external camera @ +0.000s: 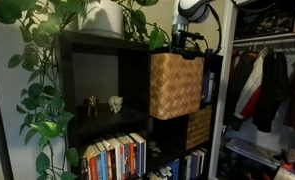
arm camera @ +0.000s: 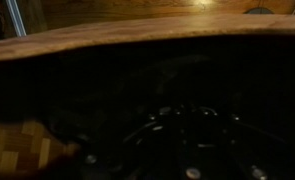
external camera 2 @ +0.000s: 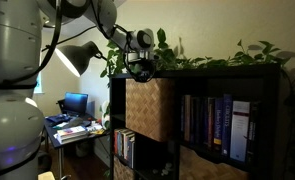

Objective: Open the drawer, take out the black object then close the drawer.

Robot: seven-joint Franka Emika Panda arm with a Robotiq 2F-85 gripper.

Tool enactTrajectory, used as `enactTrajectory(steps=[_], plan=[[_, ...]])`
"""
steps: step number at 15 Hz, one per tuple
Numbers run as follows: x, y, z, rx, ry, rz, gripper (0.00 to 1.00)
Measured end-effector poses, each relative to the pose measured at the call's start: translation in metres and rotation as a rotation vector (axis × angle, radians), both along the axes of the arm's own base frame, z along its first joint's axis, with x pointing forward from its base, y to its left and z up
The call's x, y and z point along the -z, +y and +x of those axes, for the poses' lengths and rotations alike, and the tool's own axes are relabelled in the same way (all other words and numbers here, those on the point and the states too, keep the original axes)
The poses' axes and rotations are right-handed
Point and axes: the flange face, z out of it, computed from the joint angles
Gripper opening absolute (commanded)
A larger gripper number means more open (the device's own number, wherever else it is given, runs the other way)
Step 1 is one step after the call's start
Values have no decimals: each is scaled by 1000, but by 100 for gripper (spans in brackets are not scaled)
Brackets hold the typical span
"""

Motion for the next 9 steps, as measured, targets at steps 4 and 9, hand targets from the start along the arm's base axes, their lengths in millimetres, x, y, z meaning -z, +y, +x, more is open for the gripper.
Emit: enactTrajectory(steps=[4, 9], plan=[[-51, -19, -3, 37, -78, 28, 8], [-94, -33, -11, 61, -128, 39, 7]])
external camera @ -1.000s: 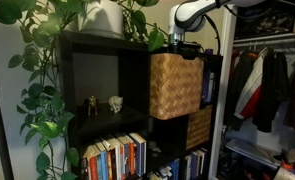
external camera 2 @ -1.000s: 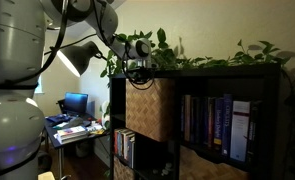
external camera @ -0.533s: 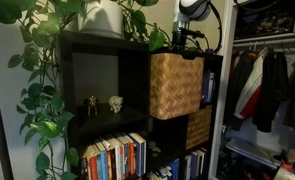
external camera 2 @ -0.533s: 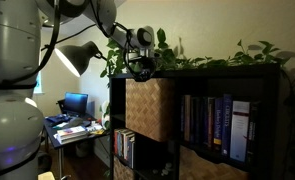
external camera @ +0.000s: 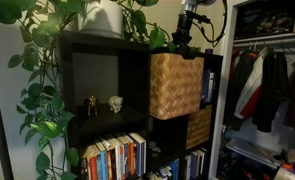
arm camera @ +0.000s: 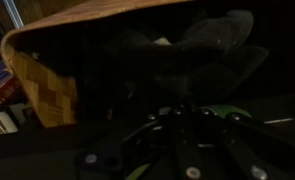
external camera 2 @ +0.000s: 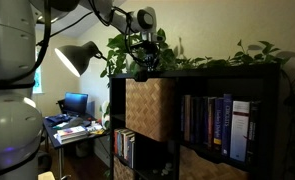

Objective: Open the drawer, take out the black object then close the drawer.

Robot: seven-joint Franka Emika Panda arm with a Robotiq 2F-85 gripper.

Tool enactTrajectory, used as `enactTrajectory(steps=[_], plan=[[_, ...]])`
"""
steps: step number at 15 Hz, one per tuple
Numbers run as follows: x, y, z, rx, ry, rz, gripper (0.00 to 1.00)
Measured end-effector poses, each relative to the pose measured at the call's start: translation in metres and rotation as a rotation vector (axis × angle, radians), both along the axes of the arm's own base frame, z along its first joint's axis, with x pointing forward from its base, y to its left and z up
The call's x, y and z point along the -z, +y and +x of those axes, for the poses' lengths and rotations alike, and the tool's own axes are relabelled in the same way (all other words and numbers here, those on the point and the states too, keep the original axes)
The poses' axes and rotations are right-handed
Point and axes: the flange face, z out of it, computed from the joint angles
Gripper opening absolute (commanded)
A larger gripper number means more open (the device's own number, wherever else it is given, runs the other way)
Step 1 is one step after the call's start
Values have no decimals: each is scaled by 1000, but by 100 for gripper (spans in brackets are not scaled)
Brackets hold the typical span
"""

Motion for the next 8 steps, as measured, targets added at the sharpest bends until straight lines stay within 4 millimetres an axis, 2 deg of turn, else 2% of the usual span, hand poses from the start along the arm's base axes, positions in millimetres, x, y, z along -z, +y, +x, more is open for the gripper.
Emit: enactTrajectory(steps=[4, 8], plan=[[-29, -11, -5, 17, -22, 2, 7], [-69, -24, -12, 47, -71, -11, 7]])
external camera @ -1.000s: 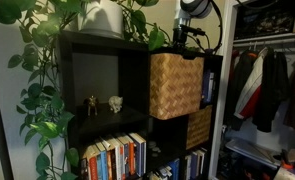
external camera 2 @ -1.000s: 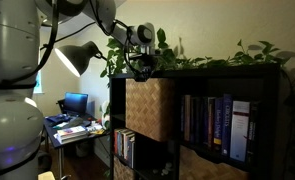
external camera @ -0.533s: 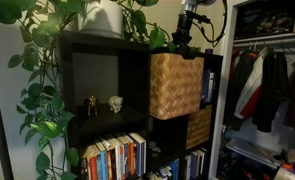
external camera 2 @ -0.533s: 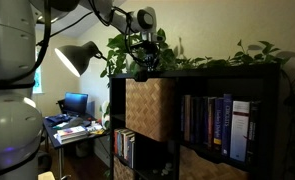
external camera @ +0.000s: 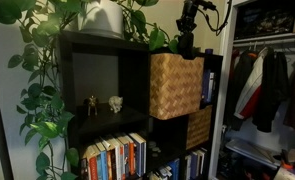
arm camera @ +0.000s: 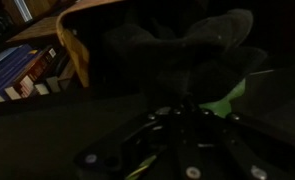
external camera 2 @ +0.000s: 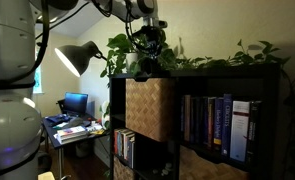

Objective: Open the drawer, take out the black object then close the drawer.

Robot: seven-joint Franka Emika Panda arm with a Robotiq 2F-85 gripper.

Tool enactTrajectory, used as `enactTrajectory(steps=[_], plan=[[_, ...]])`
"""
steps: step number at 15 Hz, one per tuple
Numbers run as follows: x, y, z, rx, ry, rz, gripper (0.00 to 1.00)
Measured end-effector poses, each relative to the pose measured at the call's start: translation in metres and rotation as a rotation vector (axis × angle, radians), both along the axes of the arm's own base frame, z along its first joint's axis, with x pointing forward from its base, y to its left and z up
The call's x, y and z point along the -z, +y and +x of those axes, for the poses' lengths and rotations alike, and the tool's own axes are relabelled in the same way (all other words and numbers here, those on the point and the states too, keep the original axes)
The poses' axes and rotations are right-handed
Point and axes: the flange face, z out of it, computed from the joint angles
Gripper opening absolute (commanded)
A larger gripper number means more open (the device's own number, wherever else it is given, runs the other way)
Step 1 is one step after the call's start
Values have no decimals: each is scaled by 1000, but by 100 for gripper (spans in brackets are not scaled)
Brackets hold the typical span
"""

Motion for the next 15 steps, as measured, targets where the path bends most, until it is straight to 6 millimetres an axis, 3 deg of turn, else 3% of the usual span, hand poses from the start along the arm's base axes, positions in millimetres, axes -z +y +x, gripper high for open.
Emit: enactTrajectory(steps=[7, 15], plan=[[-53, -31, -8, 123, -108, -63, 7], [-93, -60, 11, 254, -234, -42, 6]])
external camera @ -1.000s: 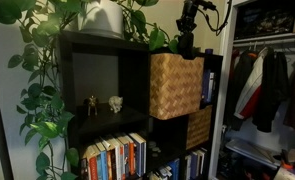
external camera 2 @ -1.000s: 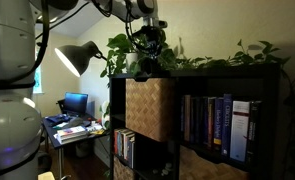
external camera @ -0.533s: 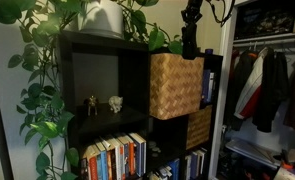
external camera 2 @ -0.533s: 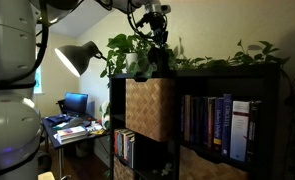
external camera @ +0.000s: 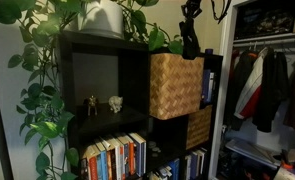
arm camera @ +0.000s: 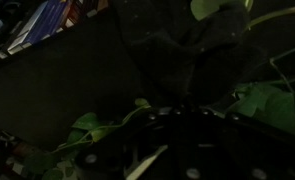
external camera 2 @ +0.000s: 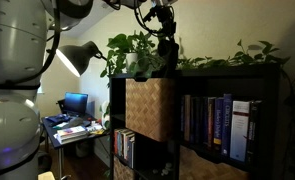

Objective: Open the drawer, take out the black object then close the drawer.

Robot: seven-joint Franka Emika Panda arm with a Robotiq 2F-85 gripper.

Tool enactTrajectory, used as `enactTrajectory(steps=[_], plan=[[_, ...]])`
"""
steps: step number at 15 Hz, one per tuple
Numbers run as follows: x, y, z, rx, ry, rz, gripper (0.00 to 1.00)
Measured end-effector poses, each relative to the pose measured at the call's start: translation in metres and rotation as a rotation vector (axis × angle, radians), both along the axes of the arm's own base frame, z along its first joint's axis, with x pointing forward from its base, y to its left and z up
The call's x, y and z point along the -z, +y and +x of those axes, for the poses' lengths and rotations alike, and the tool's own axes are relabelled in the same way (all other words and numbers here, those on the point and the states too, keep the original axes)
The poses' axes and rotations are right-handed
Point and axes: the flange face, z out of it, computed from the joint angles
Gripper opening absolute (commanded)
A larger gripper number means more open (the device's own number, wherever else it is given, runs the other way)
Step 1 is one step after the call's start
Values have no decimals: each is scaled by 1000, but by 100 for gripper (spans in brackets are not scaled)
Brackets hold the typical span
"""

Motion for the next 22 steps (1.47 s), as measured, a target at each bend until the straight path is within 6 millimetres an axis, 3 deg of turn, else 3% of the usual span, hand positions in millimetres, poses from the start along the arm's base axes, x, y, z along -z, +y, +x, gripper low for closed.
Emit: enactTrajectory(steps=[6, 9, 13, 22], plan=[[-42, -2, 12, 25, -285, -9, 6], [-46, -4, 12, 30, -372, -15, 6], [-9, -19, 18, 59, -333, -15, 6], [115, -63, 20, 127, -235, 55, 6]])
